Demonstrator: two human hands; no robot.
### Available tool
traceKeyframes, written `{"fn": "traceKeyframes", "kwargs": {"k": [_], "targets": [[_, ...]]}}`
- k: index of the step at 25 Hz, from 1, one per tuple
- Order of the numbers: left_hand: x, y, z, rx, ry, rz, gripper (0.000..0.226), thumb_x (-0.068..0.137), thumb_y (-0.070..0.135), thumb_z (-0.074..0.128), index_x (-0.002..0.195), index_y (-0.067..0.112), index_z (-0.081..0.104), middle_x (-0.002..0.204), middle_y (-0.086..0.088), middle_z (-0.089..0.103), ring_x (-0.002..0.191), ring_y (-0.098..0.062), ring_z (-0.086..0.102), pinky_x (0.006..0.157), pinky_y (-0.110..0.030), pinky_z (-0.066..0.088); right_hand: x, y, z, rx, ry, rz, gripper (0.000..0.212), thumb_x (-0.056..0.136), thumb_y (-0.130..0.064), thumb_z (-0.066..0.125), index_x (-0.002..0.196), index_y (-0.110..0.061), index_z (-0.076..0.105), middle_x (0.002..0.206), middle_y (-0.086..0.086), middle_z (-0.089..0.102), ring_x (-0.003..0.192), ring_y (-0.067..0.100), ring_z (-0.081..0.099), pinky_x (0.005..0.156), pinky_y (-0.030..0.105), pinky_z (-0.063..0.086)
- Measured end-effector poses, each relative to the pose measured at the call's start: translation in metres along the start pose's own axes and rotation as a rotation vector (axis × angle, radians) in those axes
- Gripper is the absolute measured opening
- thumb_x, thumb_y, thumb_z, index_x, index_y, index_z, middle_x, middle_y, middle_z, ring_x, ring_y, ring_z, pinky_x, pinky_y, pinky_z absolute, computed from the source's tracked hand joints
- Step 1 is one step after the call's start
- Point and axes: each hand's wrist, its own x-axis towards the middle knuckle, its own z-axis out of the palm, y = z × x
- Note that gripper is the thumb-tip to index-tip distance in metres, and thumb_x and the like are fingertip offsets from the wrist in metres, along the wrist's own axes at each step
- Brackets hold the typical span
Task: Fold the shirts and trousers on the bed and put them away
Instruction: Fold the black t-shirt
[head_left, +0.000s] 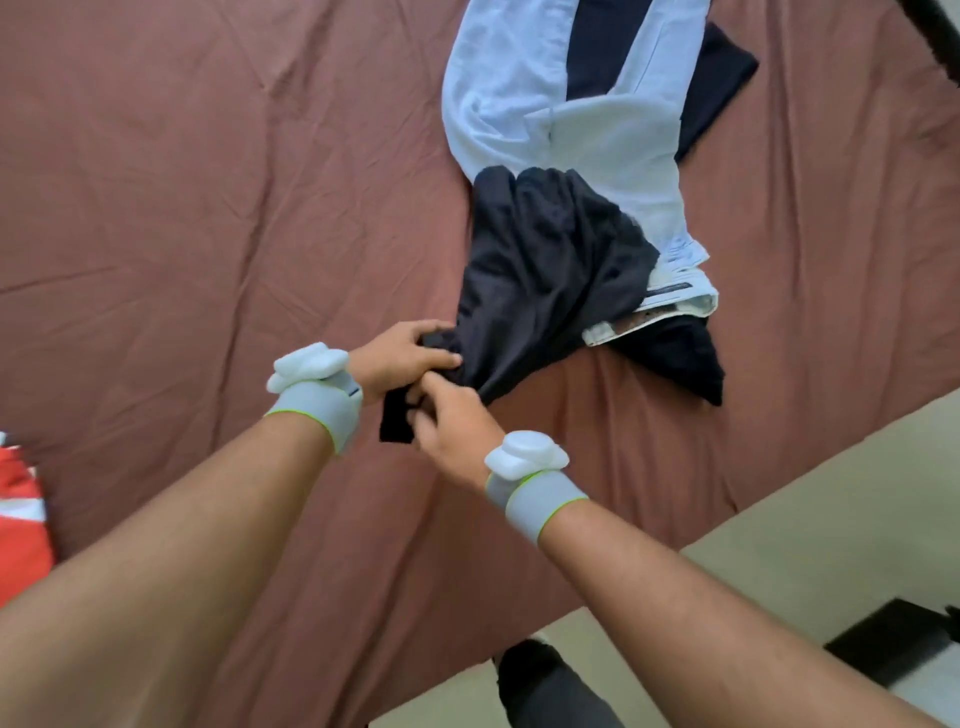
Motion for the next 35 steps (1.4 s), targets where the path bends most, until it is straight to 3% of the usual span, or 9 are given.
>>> {"fn": "traceKeyframes", "kwargs": {"k": [4,9,12,16,20,24,27,32,35], "targets": [[-0.073,-0.096,-0.075,0.64,0.02,-0.235,0.037,0.083,0.026,0.066,0.118,0.013,0.068,0.115,-0.007,0.07,0.111,-0.023,0.062,0.095,-0.032,0.046,-0.021,-0.022,0.065,-0.185,-0.401,-0.048,0.013,0.085,-0.018,0.063,0.097,-0.015,0.065,0.096,0.006,0.069,0.091,0.023,0.062,0.082,0.031,0.049],[-0.14,-0.158,-0.146,0.716,0.537,-0.326,0.025,0.091,0.017,0.05,0.105,0.006,0.068,0.109,-0.024,0.068,0.106,-0.044,0.06,0.086,-0.041,0.047,0.002,-0.017,0.072,-0.434,-0.126,0.085,0.026,0.084,-0.02,0.057,0.11,-0.021,0.057,0.112,0.006,0.063,0.104,0.029,0.06,0.085,0.035,0.049],[-0.134,-0.158,-0.142,0.583,0.604,-0.172,0.023,0.085,0.022,0.041,0.084,0.009,0.06,0.092,-0.023,0.066,0.091,-0.042,0.059,0.077,-0.041,0.044,0.021,-0.016,0.053,-0.611,-0.011,0.085,0.039,0.086,-0.013,0.055,0.124,-0.013,0.049,0.128,0.011,0.047,0.117,0.034,0.048,0.088,0.042,0.047],[-0.127,-0.141,-0.116,-0.087,0.327,0.05,0.02,0.075,0.016,0.045,0.08,0.021,0.064,0.075,0.005,0.061,0.073,-0.012,0.053,0.072,-0.029,0.04,0.052,-0.02,0.038,-0.719,0.014,-0.097,0.076,0.079,0.006,0.049,0.149,-0.015,0.025,0.156,0.006,0.02,0.138,0.03,0.026,0.097,0.048,0.041],[-0.123,-0.111,-0.112,-0.096,0.002,0.113,0.034,0.084,-0.005,0.047,0.103,0.01,0.071,0.083,0.011,0.074,0.081,0.001,0.065,0.078,-0.012,0.049,0.111,-0.035,0.029,-1.104,-0.32,-0.276,0.102,0.074,0.007,0.056,0.153,-0.033,0.004,0.156,0.001,0.016,0.146,0.026,0.008,0.11,0.06,0.018],[-0.126,-0.094,-0.165,0.246,-0.225,0.118,0.032,0.074,0.02,0.051,0.088,0.032,0.077,0.082,0.006,0.074,0.077,-0.007,0.065,0.076,-0.024,0.052,0.143,-0.039,0.023,-1.281,-0.462,-0.369,0.047,0.079,-0.005,0.055,0.122,-0.025,0.055,0.115,0.003,0.06,0.121,0.026,0.049,0.113,0.058,0.008],[-0.122,-0.082,-0.207,0.679,0.09,0.254,0.039,0.069,0.041,0.04,0.091,0.032,0.07,0.084,-0.001,0.069,0.08,-0.018,0.063,0.081,-0.031,0.051,0.152,-0.058,-0.005,-1.214,-0.174,-0.384,0.029,0.081,-0.004,0.047,0.104,-0.018,0.057,0.102,0.009,0.068,0.098,0.029,0.062,0.102,0.043,0.024],[-0.134,-0.027,-0.262,0.82,0.788,0.58,0.031,0.08,0.013,0.044,0.097,0.0,0.066,0.085,-0.013,0.059,0.084,-0.032,0.055,0.077,-0.036,0.039,0.158,-0.15,-0.069,-1.092,0.328,-0.563,0.027,0.082,0.002,0.039,0.103,-0.01,0.052,0.094,0.016,0.06,0.082,0.037,0.061,0.089,0.043,0.03],[-0.162,-0.041,-0.268,0.895,0.842,0.725,0.024,0.079,0.004,0.048,0.094,0.002,0.066,0.086,-0.005,0.057,0.085,-0.03,0.051,0.076,-0.037,0.04,0.137,-0.159,-0.05,-1.102,0.409,-0.713,0.027,0.083,-0.012,0.048,0.109,-0.01,0.053,0.087,0.013,0.061,0.067,0.034,0.064,0.067,0.039,0.041]]}}
